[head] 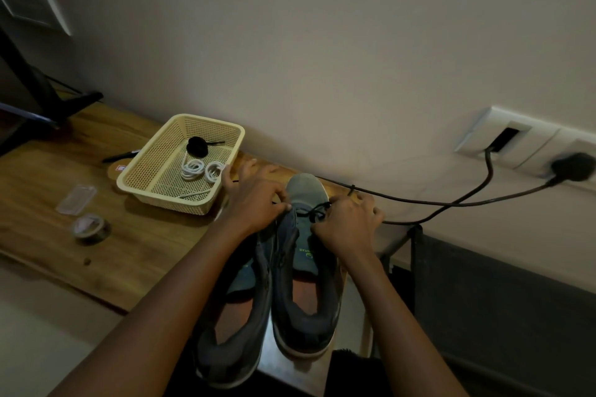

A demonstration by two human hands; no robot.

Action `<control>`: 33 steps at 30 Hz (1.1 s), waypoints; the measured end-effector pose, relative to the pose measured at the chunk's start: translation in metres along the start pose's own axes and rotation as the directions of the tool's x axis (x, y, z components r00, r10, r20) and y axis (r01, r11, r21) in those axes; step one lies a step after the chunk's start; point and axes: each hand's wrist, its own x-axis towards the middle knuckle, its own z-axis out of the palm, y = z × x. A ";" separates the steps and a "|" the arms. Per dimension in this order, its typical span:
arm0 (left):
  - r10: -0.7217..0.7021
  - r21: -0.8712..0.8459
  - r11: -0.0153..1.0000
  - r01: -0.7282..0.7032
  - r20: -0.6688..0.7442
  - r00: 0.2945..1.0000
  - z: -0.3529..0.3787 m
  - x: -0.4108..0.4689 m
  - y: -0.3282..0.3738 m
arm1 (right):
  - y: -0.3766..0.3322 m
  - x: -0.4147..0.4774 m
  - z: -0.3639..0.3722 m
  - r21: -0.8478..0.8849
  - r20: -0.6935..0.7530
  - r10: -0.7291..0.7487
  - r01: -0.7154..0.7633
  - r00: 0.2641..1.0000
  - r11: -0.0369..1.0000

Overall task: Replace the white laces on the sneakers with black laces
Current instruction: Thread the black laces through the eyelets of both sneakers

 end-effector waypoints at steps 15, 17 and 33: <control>-0.026 -0.101 0.995 0.014 -0.122 0.992 -0.006 0.002 -0.009 | 0.000 0.000 0.001 0.008 0.004 0.007 -0.007 1.000 1.000; 0.017 -0.057 0.998 -0.021 -0.060 0.998 -0.004 0.001 -0.002 | -0.001 0.000 0.001 -0.001 0.001 0.007 -0.007 1.000 1.000; -0.285 -0.123 0.956 0.265 -0.183 0.941 -0.010 0.005 -0.028 | 0.000 -0.001 0.001 0.093 0.025 0.018 -0.020 1.000 0.995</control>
